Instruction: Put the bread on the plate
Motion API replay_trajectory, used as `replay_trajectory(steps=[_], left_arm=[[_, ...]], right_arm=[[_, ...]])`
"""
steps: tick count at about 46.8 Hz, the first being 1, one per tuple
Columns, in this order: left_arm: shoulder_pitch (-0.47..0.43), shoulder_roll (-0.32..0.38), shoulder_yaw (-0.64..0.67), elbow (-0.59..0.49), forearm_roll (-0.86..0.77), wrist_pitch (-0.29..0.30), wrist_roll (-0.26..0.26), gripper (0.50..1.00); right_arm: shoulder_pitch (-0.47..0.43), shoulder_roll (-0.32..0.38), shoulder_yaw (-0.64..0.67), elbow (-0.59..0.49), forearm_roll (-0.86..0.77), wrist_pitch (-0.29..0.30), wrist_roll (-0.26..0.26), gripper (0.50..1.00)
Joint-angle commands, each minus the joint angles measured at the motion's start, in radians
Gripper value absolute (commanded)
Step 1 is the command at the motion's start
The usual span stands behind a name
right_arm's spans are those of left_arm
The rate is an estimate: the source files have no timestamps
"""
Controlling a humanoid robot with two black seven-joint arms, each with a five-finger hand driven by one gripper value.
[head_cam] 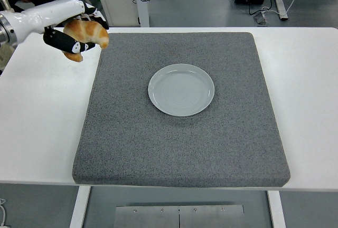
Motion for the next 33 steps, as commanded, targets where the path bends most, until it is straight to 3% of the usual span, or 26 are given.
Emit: replay_trajectory(steps=[1, 10, 17, 33], left_arm=[[-0.026, -0.008, 0.001, 0.023, 0.000, -0.010, -0.006, 0.500], [-0.069, -0.025, 0.004, 0.089, -0.001, -0.025, -0.021, 0.500], [-0.115, -0.100, 0.010, 0.127, -0.005, -0.053, -0.021, 0.500], [-0.126, -0.290, 0.024, 0.251, 0.014, -0.056, -0.024, 0.500]], right_arm=[[0.000, 0.000, 0.000, 0.000, -0.001, 0.000, 0.000, 1.000], [0.000, 0.000, 0.000, 0.000, 0.001, 0.000, 0.000, 1.000], [0.000, 0.000, 0.001, 0.000, -0.001, 0.000, 0.000, 1.000], [0.000, 0.000, 0.001, 0.000, -0.001, 0.000, 0.000, 1.000]])
